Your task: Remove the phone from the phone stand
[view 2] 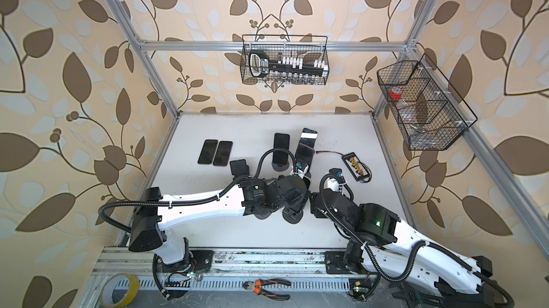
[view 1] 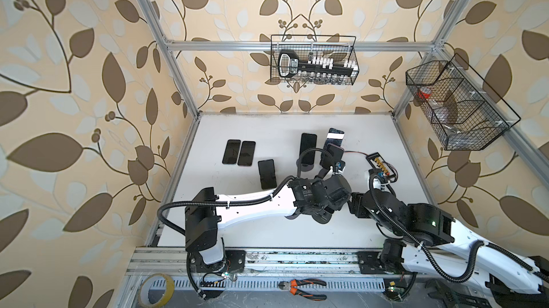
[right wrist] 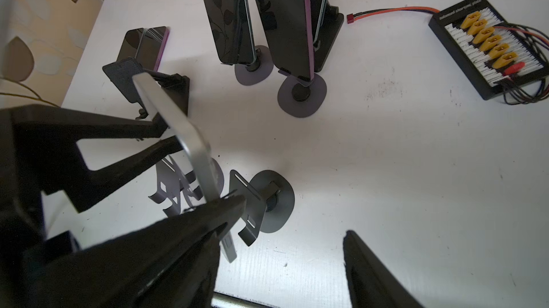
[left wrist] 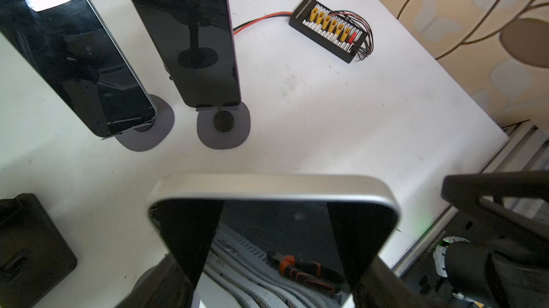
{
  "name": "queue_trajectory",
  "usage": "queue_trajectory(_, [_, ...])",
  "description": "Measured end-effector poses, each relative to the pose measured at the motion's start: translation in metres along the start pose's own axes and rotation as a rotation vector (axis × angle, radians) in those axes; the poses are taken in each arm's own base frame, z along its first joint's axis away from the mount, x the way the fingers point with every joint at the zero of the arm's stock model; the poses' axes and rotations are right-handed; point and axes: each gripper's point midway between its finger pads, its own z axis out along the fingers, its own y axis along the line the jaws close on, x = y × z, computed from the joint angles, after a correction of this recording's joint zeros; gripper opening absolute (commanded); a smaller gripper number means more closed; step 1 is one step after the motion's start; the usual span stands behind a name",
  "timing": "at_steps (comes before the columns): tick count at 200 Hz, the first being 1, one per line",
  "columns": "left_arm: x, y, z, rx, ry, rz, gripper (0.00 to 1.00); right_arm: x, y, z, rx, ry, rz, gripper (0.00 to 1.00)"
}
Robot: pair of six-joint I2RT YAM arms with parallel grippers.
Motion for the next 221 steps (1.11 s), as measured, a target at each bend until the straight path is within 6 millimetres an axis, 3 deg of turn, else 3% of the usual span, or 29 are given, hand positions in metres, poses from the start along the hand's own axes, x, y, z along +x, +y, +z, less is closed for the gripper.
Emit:
queue_trajectory(38, [-0.005, 0.006, -0.017, 0.003, -0.017, -0.005, 0.65, 0.003, 0.010, 0.005, -0.018, 0.022, -0.002, 0.67])
queue_trajectory(136, [0.008, 0.034, -0.046, -0.050, 0.018, 0.002, 0.65, 0.001, 0.042, 0.018, -0.071, 0.050, -0.020, 0.67])
queue_trajectory(180, [0.005, 0.045, -0.072, -0.043, 0.006, -0.022, 0.65, -0.008, 0.064, 0.020, -0.121, 0.043, -0.043, 0.67])
queue_trajectory(221, [0.002, 0.069, -0.087, -0.074, 0.014, -0.063, 0.65, -0.018, 0.083, 0.020, -0.166, 0.024, -0.054, 0.67])
